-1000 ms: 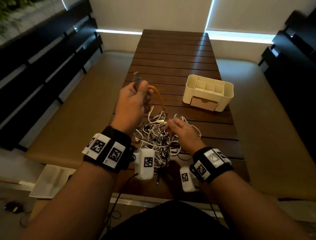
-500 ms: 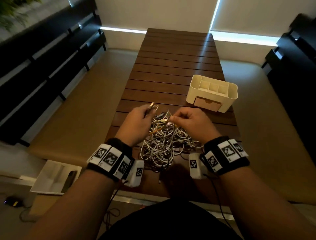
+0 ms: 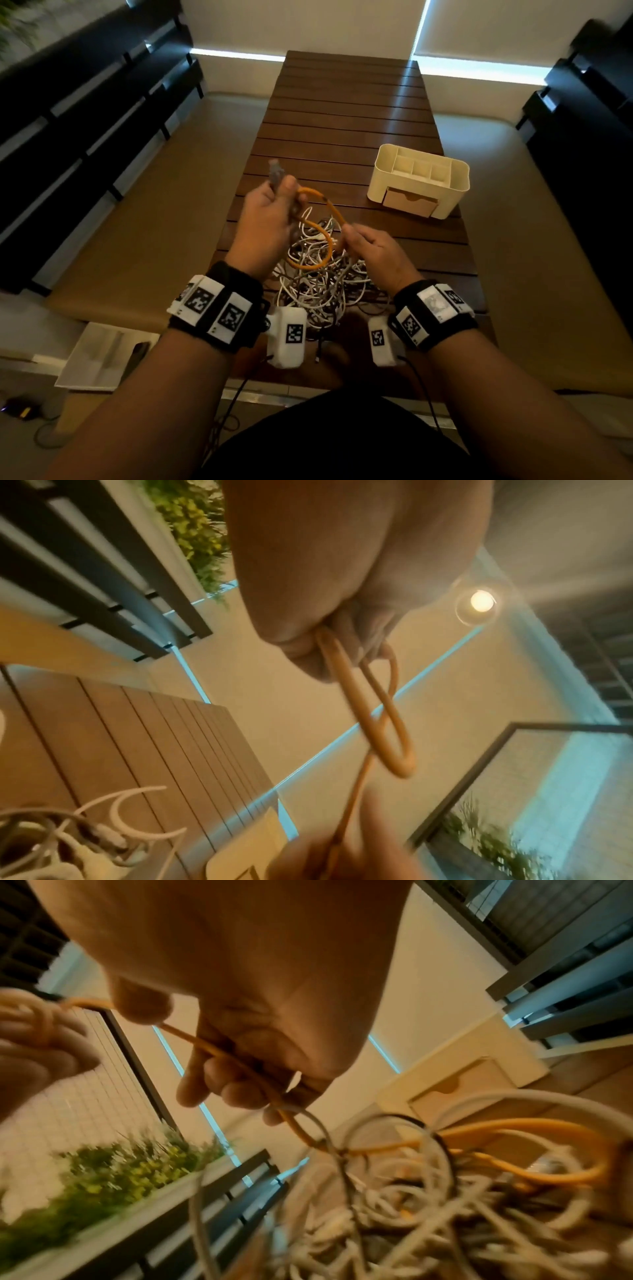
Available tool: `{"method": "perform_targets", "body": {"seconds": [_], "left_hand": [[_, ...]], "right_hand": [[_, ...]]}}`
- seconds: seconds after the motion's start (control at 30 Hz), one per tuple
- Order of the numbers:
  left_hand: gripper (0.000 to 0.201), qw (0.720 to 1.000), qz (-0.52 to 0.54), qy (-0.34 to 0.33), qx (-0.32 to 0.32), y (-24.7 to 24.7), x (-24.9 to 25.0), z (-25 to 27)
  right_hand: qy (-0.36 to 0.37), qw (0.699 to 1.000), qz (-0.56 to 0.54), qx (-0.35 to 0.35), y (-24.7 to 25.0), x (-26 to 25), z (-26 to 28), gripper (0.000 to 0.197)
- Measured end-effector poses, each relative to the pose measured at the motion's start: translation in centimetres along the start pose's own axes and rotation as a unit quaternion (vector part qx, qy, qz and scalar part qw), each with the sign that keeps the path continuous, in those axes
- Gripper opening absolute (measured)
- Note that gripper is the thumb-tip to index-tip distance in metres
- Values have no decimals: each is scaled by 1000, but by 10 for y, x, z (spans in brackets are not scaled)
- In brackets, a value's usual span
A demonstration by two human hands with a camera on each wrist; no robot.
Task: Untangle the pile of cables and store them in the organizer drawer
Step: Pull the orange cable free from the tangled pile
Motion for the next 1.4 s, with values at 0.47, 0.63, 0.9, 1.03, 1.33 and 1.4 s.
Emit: {"method": "perform_targets", "body": {"seconds": [0.47,0.63,0.9,1.03,1.33,1.4], "left_hand": [[28,945,-323,53,6,2,-31,5],[15,961,-270,17,-62,-15,-21,0],[23,975,-206,-18,-78,-10,-6,5],[21,991,-132,-38,0,21,12,4],[18,969,-230,73,59,49,-34,14],[13,969,-221,36,106,50,-24,13]], "right_hand": [[-20,999,30,22,24,-8,-3,10],[-5,998,59,-21,7,-18,-4,8],[12,999,32,-27,9,-15,1,28],[-55,998,24,-17,8,18,7,34],[14,988,-25,149,48,-6,2,11],[42,989,0,144,49,-16,0,9]]}}
Point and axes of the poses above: each hand's wrist, its own z-axis away from the middle knuckle, its own y-axis out of the back of the hand, x = y × z, the point moved 5 cm from there along -z, towards the middle knuckle, and after that the axes turned 14 degrees about -x, right-handed, at the moved point
